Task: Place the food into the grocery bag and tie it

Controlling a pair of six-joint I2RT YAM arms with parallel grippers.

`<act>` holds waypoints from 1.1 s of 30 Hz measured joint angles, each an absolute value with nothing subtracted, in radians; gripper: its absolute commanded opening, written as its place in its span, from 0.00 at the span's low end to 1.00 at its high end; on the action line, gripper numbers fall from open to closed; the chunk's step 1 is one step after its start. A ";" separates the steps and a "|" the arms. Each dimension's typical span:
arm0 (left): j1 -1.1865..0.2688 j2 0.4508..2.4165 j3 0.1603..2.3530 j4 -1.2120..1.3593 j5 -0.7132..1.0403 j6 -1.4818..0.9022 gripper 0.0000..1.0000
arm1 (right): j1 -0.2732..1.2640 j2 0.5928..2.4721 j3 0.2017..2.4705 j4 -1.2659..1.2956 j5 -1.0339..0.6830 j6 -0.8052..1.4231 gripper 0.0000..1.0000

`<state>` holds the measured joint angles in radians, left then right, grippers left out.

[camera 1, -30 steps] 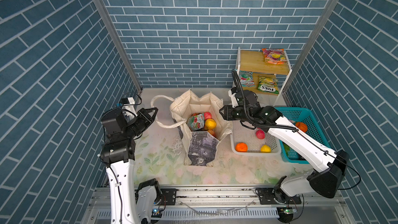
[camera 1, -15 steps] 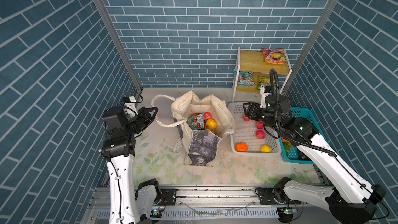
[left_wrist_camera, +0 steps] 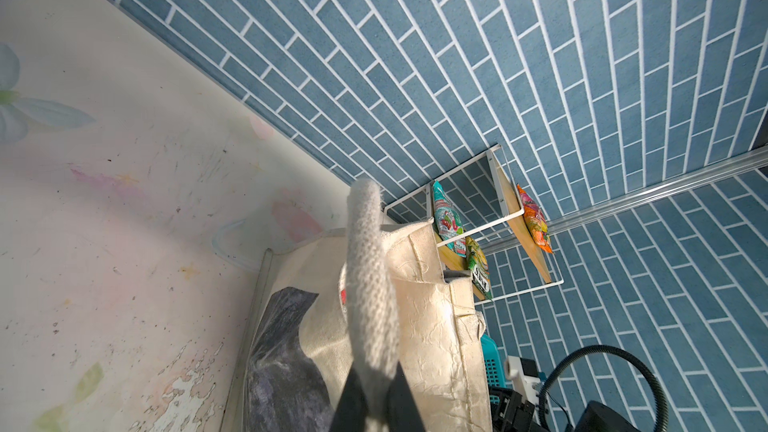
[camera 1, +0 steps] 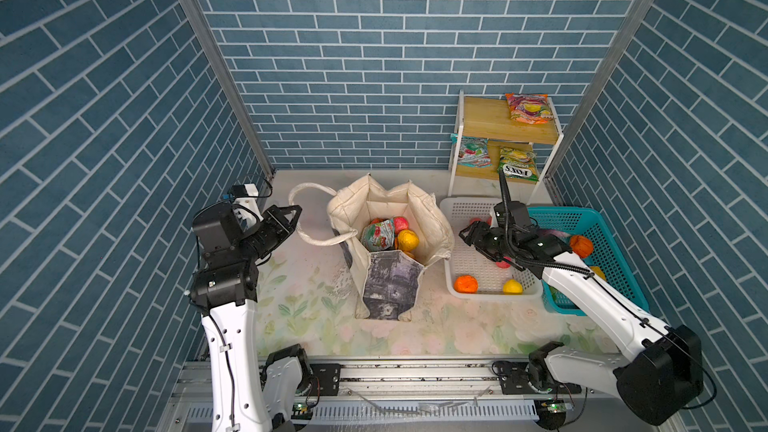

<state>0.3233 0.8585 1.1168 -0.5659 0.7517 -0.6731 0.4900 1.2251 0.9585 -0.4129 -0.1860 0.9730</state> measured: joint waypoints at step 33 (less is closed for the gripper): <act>0.345 0.842 1.118 -0.570 0.753 -0.677 0.00 | 0.601 1.448 0.904 -0.121 -0.388 1.182 0.49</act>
<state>0.3454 0.8417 1.1179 -0.5697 0.7532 -0.6769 0.6014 1.4483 0.9035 -0.1215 -0.3878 1.1820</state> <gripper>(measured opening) 0.102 0.504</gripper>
